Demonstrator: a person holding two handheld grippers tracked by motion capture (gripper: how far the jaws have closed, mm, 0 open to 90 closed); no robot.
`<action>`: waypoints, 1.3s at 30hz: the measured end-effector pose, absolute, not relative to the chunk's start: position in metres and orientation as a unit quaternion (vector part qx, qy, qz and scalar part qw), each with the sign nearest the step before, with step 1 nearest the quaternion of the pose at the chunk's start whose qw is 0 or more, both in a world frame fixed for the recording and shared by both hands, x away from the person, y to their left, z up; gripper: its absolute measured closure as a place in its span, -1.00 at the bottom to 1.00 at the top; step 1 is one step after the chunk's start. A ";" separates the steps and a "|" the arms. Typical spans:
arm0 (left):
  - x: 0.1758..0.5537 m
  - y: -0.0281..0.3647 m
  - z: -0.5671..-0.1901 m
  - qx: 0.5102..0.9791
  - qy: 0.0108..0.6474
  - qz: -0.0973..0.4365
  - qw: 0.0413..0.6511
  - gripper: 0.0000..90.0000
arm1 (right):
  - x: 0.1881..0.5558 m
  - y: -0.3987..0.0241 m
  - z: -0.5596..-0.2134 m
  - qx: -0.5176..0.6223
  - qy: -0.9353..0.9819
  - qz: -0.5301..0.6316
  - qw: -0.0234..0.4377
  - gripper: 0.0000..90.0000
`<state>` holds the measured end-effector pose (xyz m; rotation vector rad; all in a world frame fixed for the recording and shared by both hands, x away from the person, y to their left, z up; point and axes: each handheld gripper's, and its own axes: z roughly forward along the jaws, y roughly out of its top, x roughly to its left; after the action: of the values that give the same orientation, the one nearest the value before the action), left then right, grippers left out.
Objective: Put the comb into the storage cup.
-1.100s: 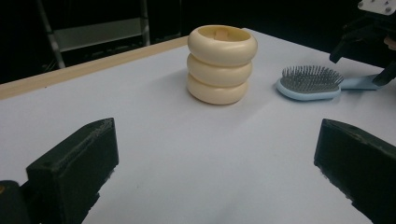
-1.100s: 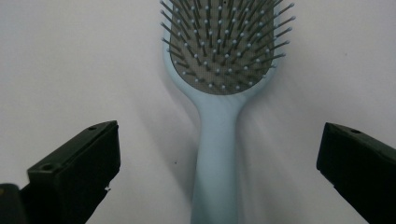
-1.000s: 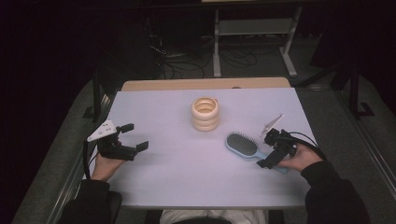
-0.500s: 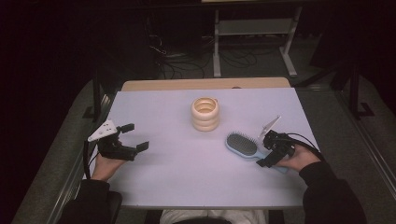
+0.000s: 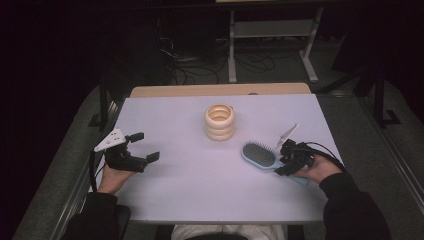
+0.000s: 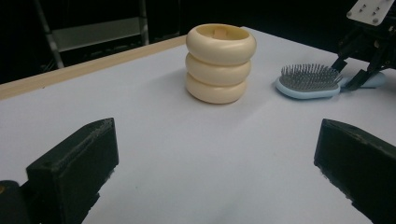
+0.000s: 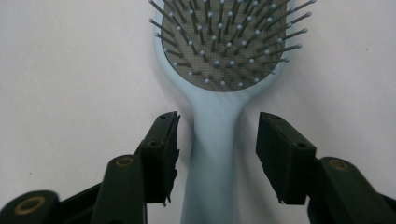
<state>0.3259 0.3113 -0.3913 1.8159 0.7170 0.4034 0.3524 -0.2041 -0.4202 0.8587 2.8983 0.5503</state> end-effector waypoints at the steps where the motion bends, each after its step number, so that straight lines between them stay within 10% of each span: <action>1: 0.326 0.311 -0.391 0.764 0.302 0.170 0.544 -1.00 | 0.353 -0.204 -0.420 0.280 0.943 0.177 0.033 0.10; 10: 0.326 0.311 -0.391 0.765 0.301 0.170 0.544 -1.00 | 0.357 -0.196 -0.423 0.284 0.945 0.158 0.029 0.41; 39: 0.326 0.311 -0.391 0.762 0.297 0.163 0.552 -1.00 | 0.347 -0.206 -0.394 0.279 0.932 0.218 0.074 0.51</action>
<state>0.3256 0.3107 -0.3910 1.8029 0.7022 0.3855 0.3468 -0.2059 -0.3938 0.8374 2.7974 0.6556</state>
